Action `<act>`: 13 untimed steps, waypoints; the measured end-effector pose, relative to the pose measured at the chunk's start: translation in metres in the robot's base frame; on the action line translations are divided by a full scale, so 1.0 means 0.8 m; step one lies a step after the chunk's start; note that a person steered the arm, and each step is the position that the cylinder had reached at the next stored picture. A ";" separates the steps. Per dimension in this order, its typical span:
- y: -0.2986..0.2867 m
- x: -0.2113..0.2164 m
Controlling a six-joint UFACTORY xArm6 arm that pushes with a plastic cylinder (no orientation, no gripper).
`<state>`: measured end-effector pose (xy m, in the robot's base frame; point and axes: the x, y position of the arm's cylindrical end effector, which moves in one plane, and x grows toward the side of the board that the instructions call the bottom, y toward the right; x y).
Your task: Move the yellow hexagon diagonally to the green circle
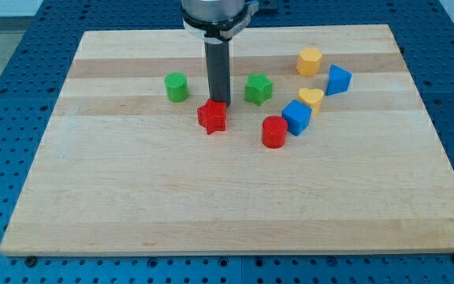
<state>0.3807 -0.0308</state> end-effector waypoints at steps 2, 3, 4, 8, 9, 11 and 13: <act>-0.017 -0.099; -0.025 -0.127; -0.022 -0.174; 0.374 -0.192; 0.365 -0.128; 0.328 -0.111; 0.210 -0.111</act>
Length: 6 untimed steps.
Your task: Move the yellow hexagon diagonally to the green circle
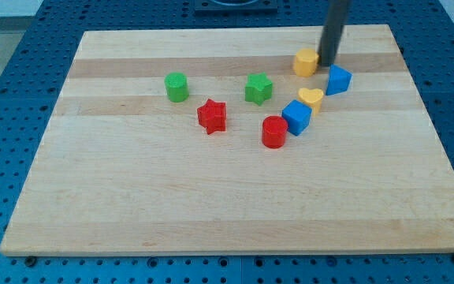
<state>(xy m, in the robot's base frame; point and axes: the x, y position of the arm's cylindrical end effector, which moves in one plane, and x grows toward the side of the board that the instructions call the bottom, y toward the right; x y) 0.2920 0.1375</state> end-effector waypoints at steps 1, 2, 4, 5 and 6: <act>-0.045 0.000; -0.088 0.000; -0.083 0.006; -0.085 0.018; -0.134 0.018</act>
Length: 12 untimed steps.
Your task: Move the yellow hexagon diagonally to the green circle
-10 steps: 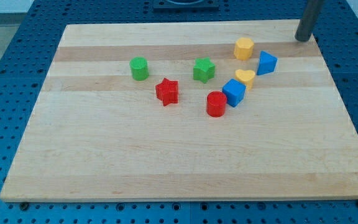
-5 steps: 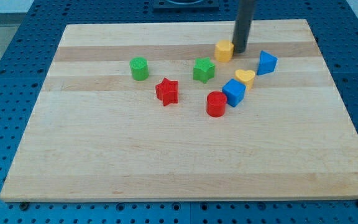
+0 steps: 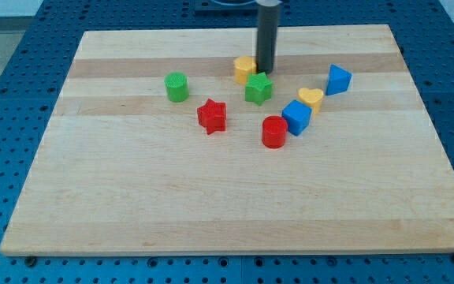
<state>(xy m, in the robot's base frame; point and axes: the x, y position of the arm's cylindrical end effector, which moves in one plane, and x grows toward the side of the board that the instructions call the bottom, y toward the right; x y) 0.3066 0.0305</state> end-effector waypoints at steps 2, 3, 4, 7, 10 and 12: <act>-0.027 0.008; -0.014 0.008; -0.002 0.008; -0.008 0.042; -0.069 0.041; 0.041 0.008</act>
